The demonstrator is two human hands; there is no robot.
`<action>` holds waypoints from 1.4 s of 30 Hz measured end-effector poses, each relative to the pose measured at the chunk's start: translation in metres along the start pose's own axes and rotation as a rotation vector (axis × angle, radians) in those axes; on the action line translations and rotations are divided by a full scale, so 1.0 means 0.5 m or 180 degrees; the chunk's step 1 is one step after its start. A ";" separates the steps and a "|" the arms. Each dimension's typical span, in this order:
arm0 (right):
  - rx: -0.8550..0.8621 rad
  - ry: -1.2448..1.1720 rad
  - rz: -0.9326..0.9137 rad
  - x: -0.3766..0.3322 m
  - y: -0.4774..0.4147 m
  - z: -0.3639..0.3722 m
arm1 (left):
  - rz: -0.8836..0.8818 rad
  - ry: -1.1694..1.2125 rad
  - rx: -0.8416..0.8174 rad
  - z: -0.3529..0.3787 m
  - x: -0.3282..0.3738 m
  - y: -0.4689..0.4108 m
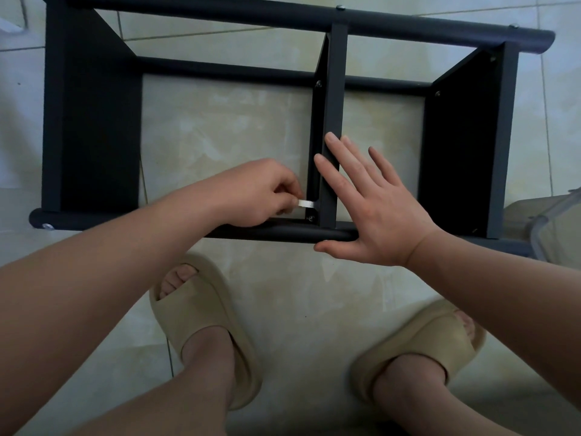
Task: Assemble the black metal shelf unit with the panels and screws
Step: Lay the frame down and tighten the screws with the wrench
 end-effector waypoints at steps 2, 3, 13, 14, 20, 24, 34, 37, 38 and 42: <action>0.0000 -0.0004 -0.0006 -0.001 -0.001 0.000 | 0.0130 -0.0440 0.0199 -0.021 0.013 0.005; 0.0000 -0.0009 -0.0008 -0.002 -0.001 -0.001 | 0.0212 -0.0552 0.0223 -0.024 0.020 0.005; -0.0041 -0.0054 0.0004 -0.001 -0.001 -0.003 | -0.0286 0.2486 -0.0028 0.030 -0.001 -0.012; -0.0034 -0.0055 0.0003 -0.001 -0.001 -0.003 | -0.0295 0.2781 -0.0017 0.035 -0.001 -0.012; -0.0059 -0.0037 0.0014 -0.002 -0.002 -0.002 | -0.0250 0.2525 0.0325 0.025 -0.007 -0.020; -0.0052 -0.0048 0.0011 -0.002 -0.001 -0.002 | -0.0181 0.2116 0.0418 0.019 -0.003 -0.021; -0.0036 -0.0082 0.0007 -0.002 -0.001 -0.002 | -0.0197 0.2621 0.0368 0.022 -0.006 -0.014; -0.0055 -0.0109 0.0011 -0.002 -0.001 -0.002 | -0.0226 0.2669 0.0497 0.015 -0.012 -0.013; -0.0056 -0.0113 0.0007 -0.002 -0.002 -0.003 | -0.0232 0.2734 0.0561 0.011 -0.015 -0.012; -0.0051 -0.0087 0.0003 -0.003 -0.001 -0.004 | -0.0228 0.2893 0.0565 0.006 -0.016 -0.014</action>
Point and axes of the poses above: each hand's wrist, its own y-axis away from the middle knuckle, its own z-axis out of the palm, x = y × z, the point moved 7 cm from there along -y, towards the middle knuckle, and after that the axes turned 8 degrees about -x, right-handed, at the moved point
